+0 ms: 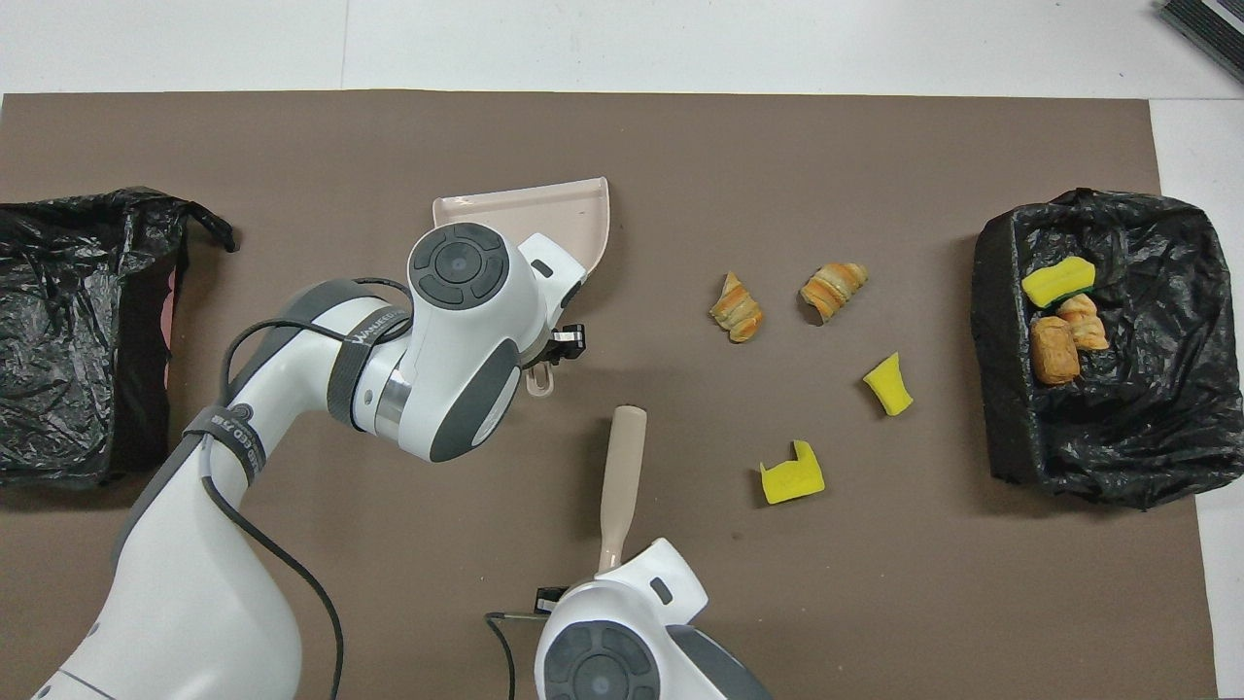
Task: Sweep and dump trash in bin
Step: 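Sweep the yellow sponge into the dustpan with the right gripper's brush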
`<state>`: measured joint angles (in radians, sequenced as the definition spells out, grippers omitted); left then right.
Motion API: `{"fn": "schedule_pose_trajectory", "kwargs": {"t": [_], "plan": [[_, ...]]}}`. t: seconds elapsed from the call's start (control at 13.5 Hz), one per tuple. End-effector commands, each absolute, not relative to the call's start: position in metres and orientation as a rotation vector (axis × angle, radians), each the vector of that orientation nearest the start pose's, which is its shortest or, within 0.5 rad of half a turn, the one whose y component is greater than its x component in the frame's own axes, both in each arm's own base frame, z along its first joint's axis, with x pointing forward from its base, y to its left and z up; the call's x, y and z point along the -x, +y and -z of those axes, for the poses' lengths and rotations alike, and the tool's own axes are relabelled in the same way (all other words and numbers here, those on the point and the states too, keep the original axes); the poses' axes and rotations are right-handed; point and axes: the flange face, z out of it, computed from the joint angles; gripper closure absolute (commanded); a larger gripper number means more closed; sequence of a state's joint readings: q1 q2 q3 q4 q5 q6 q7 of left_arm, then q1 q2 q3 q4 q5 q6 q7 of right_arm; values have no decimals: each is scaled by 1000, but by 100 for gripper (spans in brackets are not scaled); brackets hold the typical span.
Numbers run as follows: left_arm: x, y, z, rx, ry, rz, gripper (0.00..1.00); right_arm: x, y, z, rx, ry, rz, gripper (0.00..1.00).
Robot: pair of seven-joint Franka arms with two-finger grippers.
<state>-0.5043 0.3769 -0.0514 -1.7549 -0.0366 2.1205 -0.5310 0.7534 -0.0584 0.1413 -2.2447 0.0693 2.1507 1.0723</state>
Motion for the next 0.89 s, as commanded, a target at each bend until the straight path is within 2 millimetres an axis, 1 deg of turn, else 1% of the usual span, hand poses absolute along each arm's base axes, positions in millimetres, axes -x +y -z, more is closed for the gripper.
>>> {"fn": "schedule_pose_trajectory", "kwargs": {"t": [0.0, 0.07, 0.15, 0.22, 0.37, 0.45, 0.52, 0.59, 0.67, 0.82], "plan": [[-553, -334, -374, 3113, 185, 9, 100, -303, 380, -392, 3107, 504, -107, 100], [-556, -327, -380, 3095, 284, 28, 100, -304, 373, -390, 3120, 574, -110, 100], [-562, -315, -390, 3082, 415, 49, 100, -306, 369, -389, 3117, 651, -116, 100], [-567, -300, -398, 3063, 535, 58, 100, -305, 367, -388, 3112, 743, -125, 100], [-573, -271, -411, 2999, 783, 26, 100, -299, 362, -390, 3135, 853, -106, 100], [-574, -259, -420, 2929, 1008, 29, 100, -297, 360, -392, 3130, 931, -95, 100], [-576, -244, -428, 2856, 1194, 35, 100, -293, 357, -391, 3139, 1000, -100, 100], [-577, -226, -434, 2788, 1313, 15, 100, -286, 353, -391, 3130, 1064, -93, 100], [-575, -219, -440, 2718, 1412, -10, 100, -281, 346, -386, 3119, 1138, -90, 100], [-564, -207, -439, 2504, 1623, -97, 100, -274, 328, -373, 3108, 1257, -98, 100]]}}
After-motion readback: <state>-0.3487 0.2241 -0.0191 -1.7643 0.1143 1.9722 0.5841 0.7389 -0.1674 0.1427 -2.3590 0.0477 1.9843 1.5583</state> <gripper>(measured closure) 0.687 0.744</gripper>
